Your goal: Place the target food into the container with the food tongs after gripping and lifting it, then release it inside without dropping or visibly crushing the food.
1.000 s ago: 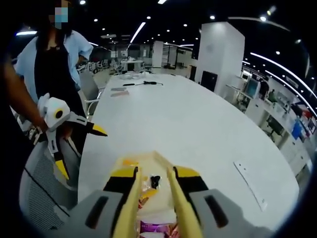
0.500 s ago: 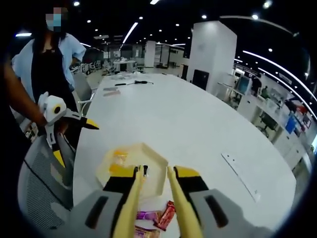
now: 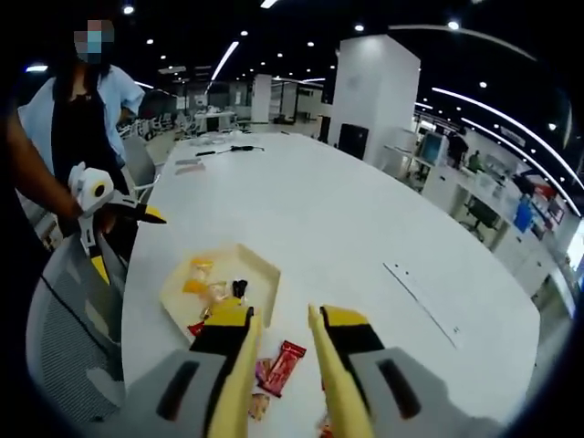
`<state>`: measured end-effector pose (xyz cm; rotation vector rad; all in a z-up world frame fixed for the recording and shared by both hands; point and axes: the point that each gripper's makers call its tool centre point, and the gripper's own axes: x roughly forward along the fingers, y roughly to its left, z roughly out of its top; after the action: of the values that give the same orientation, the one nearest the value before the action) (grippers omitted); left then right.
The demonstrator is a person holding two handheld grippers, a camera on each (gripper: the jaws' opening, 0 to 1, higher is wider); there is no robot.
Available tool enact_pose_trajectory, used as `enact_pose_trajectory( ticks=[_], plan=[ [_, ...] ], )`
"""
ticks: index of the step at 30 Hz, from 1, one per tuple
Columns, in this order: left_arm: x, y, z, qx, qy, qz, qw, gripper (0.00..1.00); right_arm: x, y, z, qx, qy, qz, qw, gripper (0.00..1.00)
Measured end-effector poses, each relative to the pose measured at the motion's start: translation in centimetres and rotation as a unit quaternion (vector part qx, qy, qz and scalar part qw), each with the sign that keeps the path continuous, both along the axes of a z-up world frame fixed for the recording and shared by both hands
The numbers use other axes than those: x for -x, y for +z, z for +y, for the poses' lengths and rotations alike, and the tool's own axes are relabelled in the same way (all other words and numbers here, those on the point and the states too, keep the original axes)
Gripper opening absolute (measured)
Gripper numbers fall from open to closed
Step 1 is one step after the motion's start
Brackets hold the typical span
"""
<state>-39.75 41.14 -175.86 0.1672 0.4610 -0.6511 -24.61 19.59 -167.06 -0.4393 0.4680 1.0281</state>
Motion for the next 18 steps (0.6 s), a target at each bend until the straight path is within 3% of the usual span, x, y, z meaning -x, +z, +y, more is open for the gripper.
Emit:
enact_pose_trajectory(
  ticks=[18],
  plan=[
    [-0.1, -0.6, 0.4, -0.007, 0.004, 0.009, 0.9999, 1.0, -1.9, -1.5, -7.6, 0.002, -0.054, 0.0, 0.9985, 0.28]
  ],
)
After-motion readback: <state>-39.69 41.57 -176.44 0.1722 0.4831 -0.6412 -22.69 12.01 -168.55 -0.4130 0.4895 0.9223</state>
